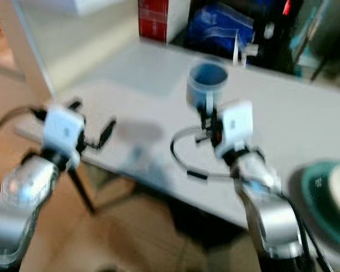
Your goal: Setting the table
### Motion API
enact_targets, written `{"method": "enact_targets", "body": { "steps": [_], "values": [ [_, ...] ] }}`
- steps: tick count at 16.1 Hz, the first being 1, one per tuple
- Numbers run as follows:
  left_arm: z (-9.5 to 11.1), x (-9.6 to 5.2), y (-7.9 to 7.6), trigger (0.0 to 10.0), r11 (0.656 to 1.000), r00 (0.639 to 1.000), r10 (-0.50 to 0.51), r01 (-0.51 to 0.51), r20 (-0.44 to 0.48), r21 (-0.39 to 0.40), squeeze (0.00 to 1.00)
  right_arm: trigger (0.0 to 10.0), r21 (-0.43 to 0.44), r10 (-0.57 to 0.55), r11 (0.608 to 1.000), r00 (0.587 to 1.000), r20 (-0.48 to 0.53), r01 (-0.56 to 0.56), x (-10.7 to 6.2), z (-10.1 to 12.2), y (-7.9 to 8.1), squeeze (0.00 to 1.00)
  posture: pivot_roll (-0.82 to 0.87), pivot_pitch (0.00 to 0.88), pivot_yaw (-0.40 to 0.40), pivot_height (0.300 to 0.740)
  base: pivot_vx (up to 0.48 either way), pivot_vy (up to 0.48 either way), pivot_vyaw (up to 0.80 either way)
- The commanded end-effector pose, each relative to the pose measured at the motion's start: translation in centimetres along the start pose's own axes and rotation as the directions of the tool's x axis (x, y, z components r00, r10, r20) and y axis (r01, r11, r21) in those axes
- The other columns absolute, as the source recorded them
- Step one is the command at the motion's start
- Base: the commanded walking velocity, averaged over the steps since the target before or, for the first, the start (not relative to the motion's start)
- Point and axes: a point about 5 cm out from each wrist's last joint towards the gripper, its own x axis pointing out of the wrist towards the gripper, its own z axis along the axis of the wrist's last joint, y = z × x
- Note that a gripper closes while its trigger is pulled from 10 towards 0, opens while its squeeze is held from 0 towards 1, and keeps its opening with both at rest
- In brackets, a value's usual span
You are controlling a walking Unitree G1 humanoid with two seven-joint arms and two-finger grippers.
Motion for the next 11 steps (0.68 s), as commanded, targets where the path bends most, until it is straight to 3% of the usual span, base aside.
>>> {"method": "enact_targets", "body": {
  "steps": [1,2,6,11],
  "values": [
    [0.3,0.1,-0.3,10.0,1.0,1.0,-0.013,0.013,0.012,0.002,0.0,10.0,-0.022,-0.019,1.0,1.0,0.009,0.019,-0.1,0.3,-0.6,0.0,0.03,0.05,-0.018,0.74,0.0,-0.48,0.78],
    [0.3,0.1,-0.3,10.0,1.0,1.0,-0.013,0.013,0.012,0.001,0.0,10.0,0.031,-0.048,0.998,0.999,0.018,0.047,-0.1,0.4,-0.9,0.0,0.03,0.05,-0.02,0.74,0.0,-0.48,0.0],
    [0.3,0.0,-0.6,10.0,0.999,0.999,-0.037,0.038,0.02,-0.006,0.0,10.0,0.024,-0.057,0.998,0.998,0.017,0.056,-0.2,0.5,-1.6,0.0,0.03,0.047,-0.017,0.74,0.0,-0.48,0.0],
    [0.5,0.2,-0.8,10.0,0.998,0.998,-0.055,0.055,0.03,-0.007,0.0,10.0,0.012,0.039,0.999,0.999,-0.015,-0.038,-0.8,0.8,-1.8,0.0,0.03,0.04,-0.015,0.74,0.0,-0.48,0.0]
  ]
}}
